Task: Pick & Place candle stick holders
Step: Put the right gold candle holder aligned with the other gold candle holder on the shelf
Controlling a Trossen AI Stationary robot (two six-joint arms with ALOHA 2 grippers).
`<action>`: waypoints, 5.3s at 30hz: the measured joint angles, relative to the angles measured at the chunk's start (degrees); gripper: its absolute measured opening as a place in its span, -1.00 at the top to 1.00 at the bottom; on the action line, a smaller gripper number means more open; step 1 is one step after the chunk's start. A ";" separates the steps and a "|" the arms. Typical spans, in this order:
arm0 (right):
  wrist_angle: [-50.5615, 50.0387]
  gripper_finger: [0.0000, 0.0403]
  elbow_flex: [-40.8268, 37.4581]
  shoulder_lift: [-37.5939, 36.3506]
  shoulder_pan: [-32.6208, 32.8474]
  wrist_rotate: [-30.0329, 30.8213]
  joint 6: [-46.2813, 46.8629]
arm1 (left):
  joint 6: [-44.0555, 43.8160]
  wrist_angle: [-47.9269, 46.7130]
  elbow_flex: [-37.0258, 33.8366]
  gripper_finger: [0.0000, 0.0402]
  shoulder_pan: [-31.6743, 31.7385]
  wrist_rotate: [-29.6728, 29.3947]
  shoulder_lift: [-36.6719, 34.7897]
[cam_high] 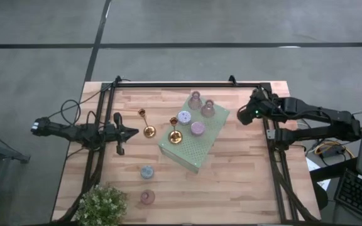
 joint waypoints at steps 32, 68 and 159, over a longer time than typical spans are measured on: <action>13.97 0.63 -6.97 0.05 -5.07 11.55 -9.96 | 0.00 0.00 0.00 0.86 0.01 0.00 -0.01; 12.91 0.94 -4.85 -7.06 -5.49 -9.95 -18.78 | 0.00 0.00 -0.01 0.86 0.01 0.00 -0.01; 67.54 0.91 6.04 54.16 46.90 -39.94 -18.77 | 0.00 0.00 -0.02 0.86 0.02 0.00 -0.02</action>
